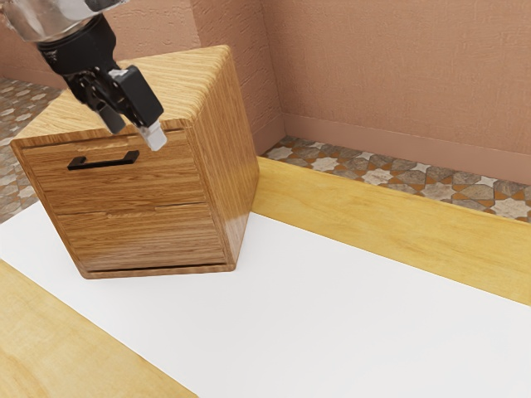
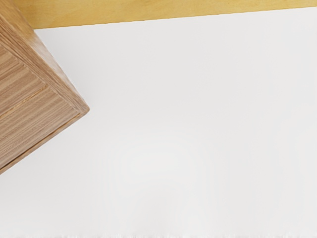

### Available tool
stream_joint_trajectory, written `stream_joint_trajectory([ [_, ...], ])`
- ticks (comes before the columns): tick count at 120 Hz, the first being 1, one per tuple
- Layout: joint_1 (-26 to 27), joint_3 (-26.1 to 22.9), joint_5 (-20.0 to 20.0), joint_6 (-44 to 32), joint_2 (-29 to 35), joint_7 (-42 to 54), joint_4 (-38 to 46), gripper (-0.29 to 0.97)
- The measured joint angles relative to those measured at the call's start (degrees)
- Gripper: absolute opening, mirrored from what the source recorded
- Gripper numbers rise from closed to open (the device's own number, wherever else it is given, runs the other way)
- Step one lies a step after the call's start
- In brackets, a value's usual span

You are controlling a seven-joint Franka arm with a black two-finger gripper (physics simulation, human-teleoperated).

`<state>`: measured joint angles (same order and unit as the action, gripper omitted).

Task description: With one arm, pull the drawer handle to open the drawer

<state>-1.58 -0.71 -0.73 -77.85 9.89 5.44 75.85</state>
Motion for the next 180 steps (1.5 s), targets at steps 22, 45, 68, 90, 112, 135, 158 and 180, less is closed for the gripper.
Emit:
stream_joint_trajectory([
  [22,0.02,-0.75,-2.10,0.07,-3.02,0.50,0.40,0.68],
  [45,0.52,-3.06,0.22,-2.26,6.81,0.86,14.33,0.68],
  [68,0.53,-3.61,5.58,-5.71,16.68,2.41,23.22,0.68],
  [90,0.52,0.79,8.61,-8.19,14.40,5.54,24.27,0.68],
  [112,0.53,3.28,9.42,-10.79,12.49,9.54,24.19,0.68],
  [135,0.54,6.13,11.89,-11.37,13.75,14.87,24.04,0.68],
  [158,0.53,9.46,12.72,-12.71,13.71,20.21,24.07,0.68],
  [180,0.52,11.29,12.83,-16.04,11.13,25.90,24.46,0.68],
])
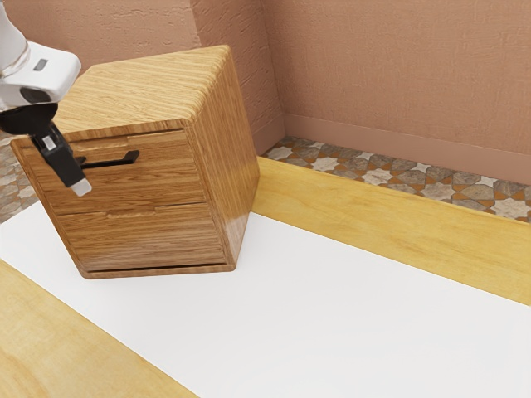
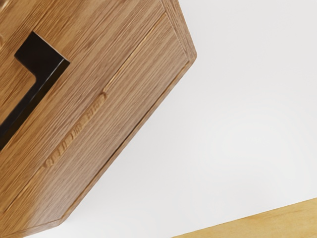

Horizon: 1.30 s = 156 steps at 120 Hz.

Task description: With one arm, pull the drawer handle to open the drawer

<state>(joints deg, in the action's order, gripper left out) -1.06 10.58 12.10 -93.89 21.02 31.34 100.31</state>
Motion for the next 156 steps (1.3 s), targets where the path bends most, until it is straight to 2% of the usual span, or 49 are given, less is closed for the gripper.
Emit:
stream_joint_trajectory([
  [58,0.00,3.66,0.96,-9.08,-1.88,10.07,1.84,0.68],
  [112,0.00,3.87,0.97,-12.62,-2.91,18.05,3.01,0.68],
  [128,-0.02,6.27,0.89,-13.25,-2.85,20.22,3.02,0.68],
  [156,0.08,6.47,0.87,-16.81,-4.13,24.27,5.16,0.68],
])
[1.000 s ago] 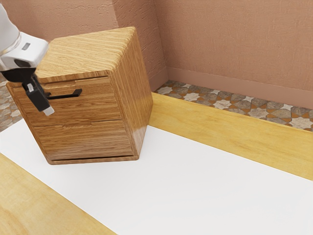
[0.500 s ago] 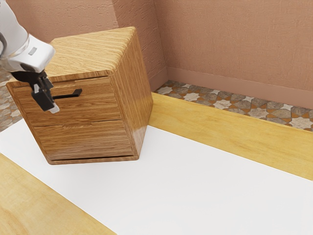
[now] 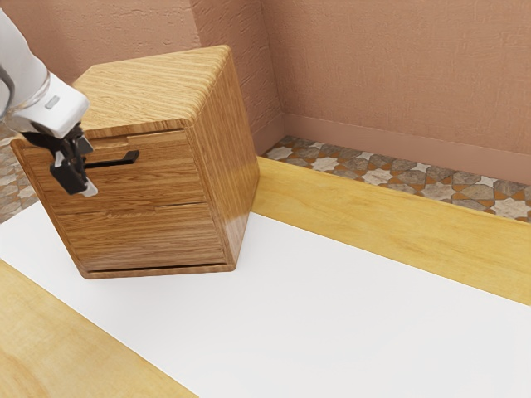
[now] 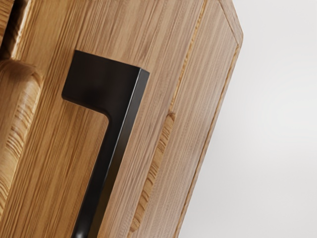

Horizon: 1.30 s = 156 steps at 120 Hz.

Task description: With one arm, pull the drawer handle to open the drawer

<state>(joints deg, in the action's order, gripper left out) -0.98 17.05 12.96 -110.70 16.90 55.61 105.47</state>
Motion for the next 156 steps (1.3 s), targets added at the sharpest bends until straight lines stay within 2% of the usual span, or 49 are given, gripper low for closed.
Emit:
stream_joint_trajectory([
  [50,1.64,-0.12,-0.80,-4.51,-0.16,4.33,4.34,0.68],
  [64,1.66,-0.45,-0.82,-4.82,3.96,5.04,7.32,0.60],
  [83,0.76,-3.61,-1.10,-4.67,7.49,5.82,10.78,0.68],
  [92,-0.35,-5.13,-1.65,-4.63,8.77,5.99,12.61,0.58],
  [98,-0.78,-5.58,-2.07,-4.59,9.70,6.07,13.97,0.69],
  [105,-0.77,-5.70,-2.35,-4.22,11.28,6.19,15.10,0.74],
  [117,-0.29,-5.73,-2.03,-2.42,15.00,6.32,16.01,0.45],
  [135,0.72,-5.77,-1.17,0.25,19.89,6.52,18.48,0.34],
  [138,0.85,-5.86,-1.12,0.56,20.65,6.55,18.95,0.39],
  [141,0.82,-6.36,-1.12,0.90,21.51,6.57,19.28,0.37],
  [156,-0.61,-10.17,-2.41,2.33,25.29,6.46,19.45,0.53],
])
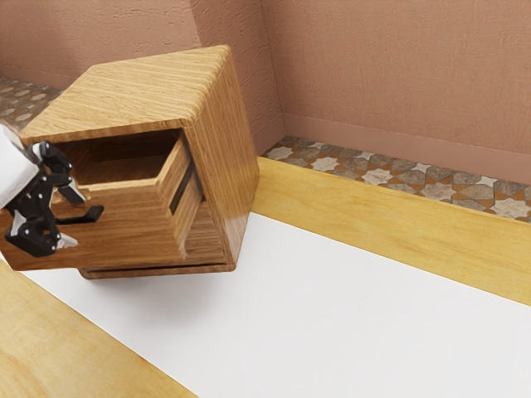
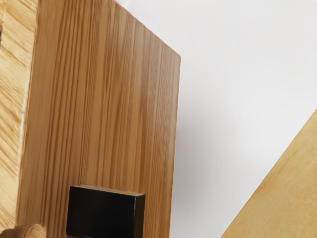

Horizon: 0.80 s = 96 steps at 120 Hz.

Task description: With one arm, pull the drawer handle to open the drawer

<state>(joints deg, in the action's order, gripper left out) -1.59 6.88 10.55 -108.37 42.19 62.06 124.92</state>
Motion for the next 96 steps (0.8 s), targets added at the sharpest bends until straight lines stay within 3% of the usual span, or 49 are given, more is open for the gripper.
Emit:
stream_joint_trajectory([
  [16,-0.32,-1.21,-1.23,1.77,0.73,-0.57,-2.17,0.61],
  [34,-0.21,-5.65,-2.56,12.54,-10.75,-6.76,-22.70,0.65],
  [44,-0.18,-6.23,-3.40,20.50,-13.04,-13.16,-30.26,0.66],
  [59,-0.20,-0.66,-6.51,27.65,-15.19,-21.73,-33.56,0.67],
  [85,0.02,-5.08,-10.90,29.23,-27.39,-33.23,-41.35,0.68],
  [96,0.03,-5.47,-11.55,27.50,-29.38,-37.00,-42.82,0.68],
])
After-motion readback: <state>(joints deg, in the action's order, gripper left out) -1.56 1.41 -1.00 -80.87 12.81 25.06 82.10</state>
